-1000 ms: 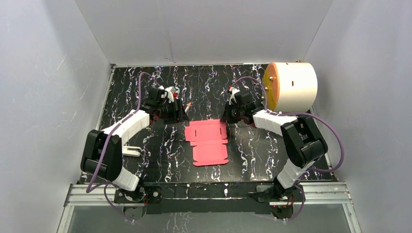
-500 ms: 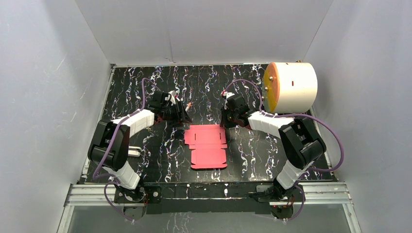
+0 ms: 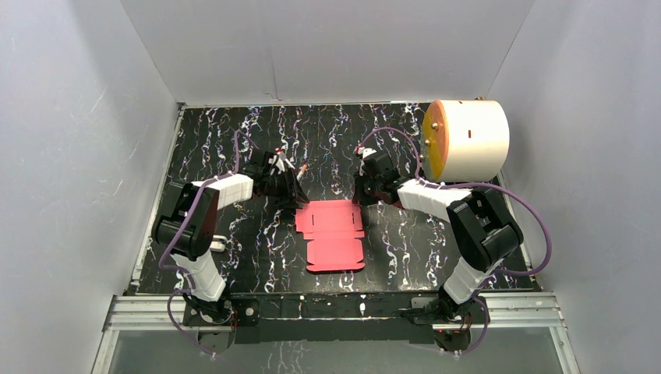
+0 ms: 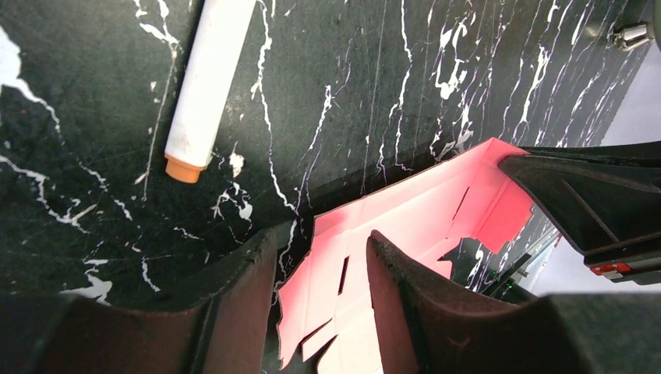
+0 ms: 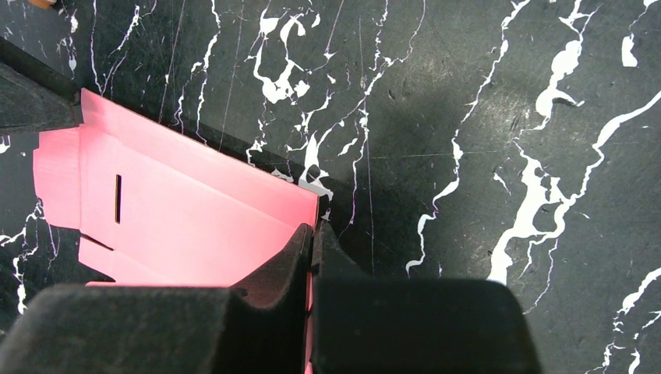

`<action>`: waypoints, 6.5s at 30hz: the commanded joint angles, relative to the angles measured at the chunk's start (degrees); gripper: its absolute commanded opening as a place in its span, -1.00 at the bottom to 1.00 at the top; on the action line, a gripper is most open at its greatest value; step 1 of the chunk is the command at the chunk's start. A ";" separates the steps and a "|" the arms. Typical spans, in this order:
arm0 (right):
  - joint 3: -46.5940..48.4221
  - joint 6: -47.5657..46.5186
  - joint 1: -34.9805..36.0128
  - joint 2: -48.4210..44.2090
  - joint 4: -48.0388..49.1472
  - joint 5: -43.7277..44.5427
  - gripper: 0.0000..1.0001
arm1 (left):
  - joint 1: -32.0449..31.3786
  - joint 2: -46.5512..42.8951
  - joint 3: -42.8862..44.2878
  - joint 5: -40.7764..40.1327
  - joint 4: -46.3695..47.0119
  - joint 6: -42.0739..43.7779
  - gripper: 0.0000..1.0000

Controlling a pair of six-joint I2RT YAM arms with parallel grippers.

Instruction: Fold the paper box

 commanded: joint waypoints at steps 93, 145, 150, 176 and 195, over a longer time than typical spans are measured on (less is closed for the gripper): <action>-15.63 10.36 4.43 -16.23 8.16 7.34 0.21 | -2.55 -12.52 -6.78 -4.71 -6.52 -0.30 -0.03; -14.64 10.22 4.50 -16.25 10.45 2.53 0.13 | -9.78 -26.19 -6.32 -14.15 -9.23 -1.82 -0.13; -15.28 10.01 4.42 -15.78 12.51 1.33 0.18 | -5.30 -33.60 -13.65 -14.78 -8.51 -3.78 0.00; -11.62 15.16 4.68 -5.96 18.56 -6.89 0.15 | -1.99 -22.62 -18.63 -2.36 7.95 -11.84 -0.08; -6.92 14.94 7.20 -2.77 15.40 -5.03 0.10 | -8.32 -17.99 -12.82 -5.77 6.97 -11.43 -0.16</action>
